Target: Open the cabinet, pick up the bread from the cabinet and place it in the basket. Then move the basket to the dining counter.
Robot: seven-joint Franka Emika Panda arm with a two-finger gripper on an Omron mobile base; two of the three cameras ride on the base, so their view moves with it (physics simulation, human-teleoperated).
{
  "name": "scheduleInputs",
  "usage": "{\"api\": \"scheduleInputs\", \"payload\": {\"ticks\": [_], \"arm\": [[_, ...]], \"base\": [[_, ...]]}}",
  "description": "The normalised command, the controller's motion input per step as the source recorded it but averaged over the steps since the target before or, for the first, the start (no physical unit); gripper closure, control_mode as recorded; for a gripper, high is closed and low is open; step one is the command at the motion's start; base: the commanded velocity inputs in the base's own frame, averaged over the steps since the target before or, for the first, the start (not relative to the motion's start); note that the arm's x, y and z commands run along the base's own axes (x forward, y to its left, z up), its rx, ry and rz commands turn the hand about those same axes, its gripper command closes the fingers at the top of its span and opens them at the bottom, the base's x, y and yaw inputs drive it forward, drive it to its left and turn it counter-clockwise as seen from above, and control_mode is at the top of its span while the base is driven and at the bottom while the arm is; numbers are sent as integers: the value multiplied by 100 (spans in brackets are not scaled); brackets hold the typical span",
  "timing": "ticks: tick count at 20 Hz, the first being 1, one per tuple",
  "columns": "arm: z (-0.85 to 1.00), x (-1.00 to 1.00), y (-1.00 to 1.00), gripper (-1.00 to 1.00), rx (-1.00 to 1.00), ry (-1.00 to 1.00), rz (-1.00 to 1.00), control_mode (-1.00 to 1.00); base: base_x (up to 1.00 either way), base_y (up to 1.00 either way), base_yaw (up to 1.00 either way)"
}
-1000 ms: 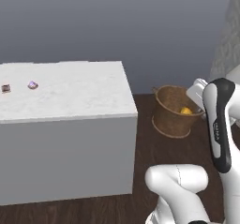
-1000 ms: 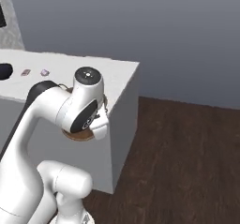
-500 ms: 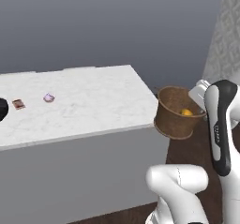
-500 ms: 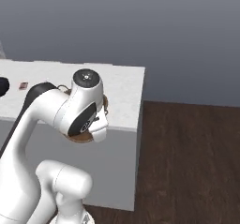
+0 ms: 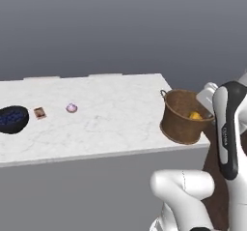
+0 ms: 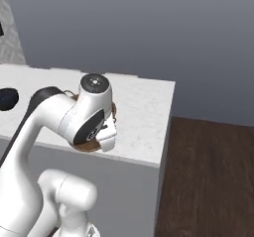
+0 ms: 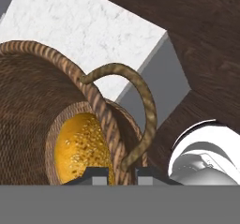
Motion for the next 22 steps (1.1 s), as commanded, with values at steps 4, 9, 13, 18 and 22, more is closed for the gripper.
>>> {"api": "scheduleInputs", "payload": {"ticks": [4, 9, 13, 18, 22], "arm": [[0, 0, 0, 100, 0, 0, 0, 100], [0, 0, 0, 100, 0, 0, 0, 100], [0, 0, 0, 100, 0, 0, 0, 100], [0, 0, 0, 100, 0, 0, 0, 100], [-7, 61, 0, 100, 0, 15, 0, -100]], "base": [[5, 0, 33], [47, 3, 17], [39, 0, 0], [21, 0, -1], [16, 0, 0]]}}
